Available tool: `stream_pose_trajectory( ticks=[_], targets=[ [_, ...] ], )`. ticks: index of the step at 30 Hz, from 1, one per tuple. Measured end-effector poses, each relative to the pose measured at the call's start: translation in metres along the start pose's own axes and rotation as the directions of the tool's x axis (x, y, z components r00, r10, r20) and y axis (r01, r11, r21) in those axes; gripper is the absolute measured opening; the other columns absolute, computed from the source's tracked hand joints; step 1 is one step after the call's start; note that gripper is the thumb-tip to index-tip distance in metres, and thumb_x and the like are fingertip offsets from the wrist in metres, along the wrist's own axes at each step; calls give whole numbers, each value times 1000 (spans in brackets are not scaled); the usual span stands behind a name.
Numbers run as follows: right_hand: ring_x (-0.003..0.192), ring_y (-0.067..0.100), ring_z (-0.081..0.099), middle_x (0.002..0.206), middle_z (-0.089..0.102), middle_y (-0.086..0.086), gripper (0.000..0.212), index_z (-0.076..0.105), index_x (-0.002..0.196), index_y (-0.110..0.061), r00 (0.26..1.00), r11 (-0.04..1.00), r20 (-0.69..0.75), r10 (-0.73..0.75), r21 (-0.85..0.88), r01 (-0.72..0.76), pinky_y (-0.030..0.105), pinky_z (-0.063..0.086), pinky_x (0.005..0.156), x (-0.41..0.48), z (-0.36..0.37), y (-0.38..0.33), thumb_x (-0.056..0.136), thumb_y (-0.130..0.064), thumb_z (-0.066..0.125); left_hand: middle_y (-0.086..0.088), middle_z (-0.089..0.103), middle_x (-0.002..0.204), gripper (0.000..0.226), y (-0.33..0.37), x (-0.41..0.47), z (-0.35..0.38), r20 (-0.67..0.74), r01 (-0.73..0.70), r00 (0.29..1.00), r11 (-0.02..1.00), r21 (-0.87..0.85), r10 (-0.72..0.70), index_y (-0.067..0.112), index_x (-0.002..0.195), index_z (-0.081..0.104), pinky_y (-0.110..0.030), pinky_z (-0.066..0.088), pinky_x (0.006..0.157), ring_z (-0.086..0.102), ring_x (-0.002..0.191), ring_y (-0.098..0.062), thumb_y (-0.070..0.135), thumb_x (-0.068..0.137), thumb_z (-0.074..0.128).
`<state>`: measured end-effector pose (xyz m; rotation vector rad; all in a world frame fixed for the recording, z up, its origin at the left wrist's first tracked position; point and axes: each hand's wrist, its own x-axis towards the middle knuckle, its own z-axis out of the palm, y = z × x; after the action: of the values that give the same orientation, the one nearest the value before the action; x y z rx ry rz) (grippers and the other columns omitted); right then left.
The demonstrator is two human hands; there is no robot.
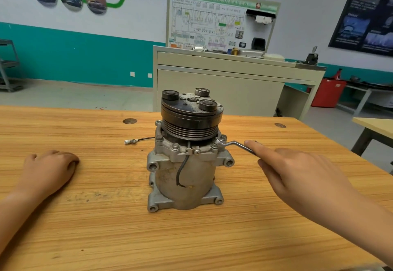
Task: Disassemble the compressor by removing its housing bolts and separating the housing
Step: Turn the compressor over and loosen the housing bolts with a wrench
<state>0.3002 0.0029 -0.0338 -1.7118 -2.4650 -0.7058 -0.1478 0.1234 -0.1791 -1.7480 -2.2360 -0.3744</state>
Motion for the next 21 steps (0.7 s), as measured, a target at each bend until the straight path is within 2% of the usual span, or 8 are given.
stream_pose_trajectory(
  ticks=[3, 6, 8, 11, 14, 17, 19, 21],
  targets=[
    [55, 12, 33, 72, 29, -9, 55, -17, 140, -43, 999, 994, 15, 28, -103, -27, 22, 18, 42, 2, -6, -5, 100, -33, 20, -6, 67, 115, 18, -1, -2, -3, 46, 8, 999, 996, -87, -4, 14, 99, 73, -61, 35, 94, 54, 112, -31, 12, 87, 59],
    [47, 9, 24, 67, 21, -8, 67, -25, 138, -34, 997, 975, 36, 69, -213, -60, 24, 14, 41, 2, -13, -12, 99, -21, 28, -10, 55, 132, 26, 36, -16, -30, -126, -46, 992, 938, -345, 2, 10, 111, 67, -62, 32, 97, 49, 120, -35, 12, 86, 64],
    [47, 10, 24, 67, 22, -6, 75, -25, 138, -29, 994, 974, 92, 53, -226, -31, 24, 15, 41, 1, -20, -16, 93, -10, 32, -1, 46, 139, 34, 81, -33, -63, -280, -162, 960, 775, -611, -20, 15, 124, 58, -49, 33, 102, 43, 127, -23, 14, 90, 59],
    [47, 12, 27, 63, 30, -2, 83, -20, 143, -18, 981, 969, 192, -32, -236, 78, 25, 22, 39, 4, -31, -26, 82, 3, 32, 19, 36, 134, 45, 150, -62, -107, -248, -208, 969, 494, -844, -16, 33, 133, 34, -32, 33, 99, 33, 125, -2, 35, 91, 49],
    [45, 16, 27, 58, 29, 2, 84, -10, 144, -5, 962, 962, 263, -78, -234, 142, 26, 24, 37, 12, -46, -36, 70, 8, 28, 27, 38, 133, 54, 188, -81, -123, -200, -217, 976, 366, -905, 83, 42, 135, 31, -25, 35, 96, 38, 121, 5, 57, 86, 47],
    [45, 18, 24, 58, 25, 7, 73, -4, 143, 4, 949, 958, 306, -80, -239, 158, 26, 22, 37, 17, -54, -43, 80, 7, 34, 34, 48, 116, 40, 205, -84, -126, -213, -237, 971, 318, -918, 108, 52, 120, 36, -10, 35, 82, 44, 108, 17, 53, 81, 42],
    [44, 18, 26, 58, 26, 7, 73, -6, 142, 5, 951, 954, 299, -82, -253, 161, 26, 23, 35, 15, -52, -44, 83, 7, 36, 31, 49, 115, 45, 208, -82, -124, -208, -222, 975, 317, -922, 77, 48, 122, 36, -12, 36, 80, 45, 107, 16, 56, 78, 43],
    [44, 18, 29, 60, 30, 6, 75, -11, 142, 1, 963, 944, 253, -99, -282, 171, 26, 25, 34, 12, -43, -38, 84, 8, 36, 20, 50, 128, 67, 209, -80, -119, -194, -196, 980, 357, -913, 42, 35, 134, 36, -24, 41, 90, 47, 115, 3, 64, 73, 44]
  ],
)
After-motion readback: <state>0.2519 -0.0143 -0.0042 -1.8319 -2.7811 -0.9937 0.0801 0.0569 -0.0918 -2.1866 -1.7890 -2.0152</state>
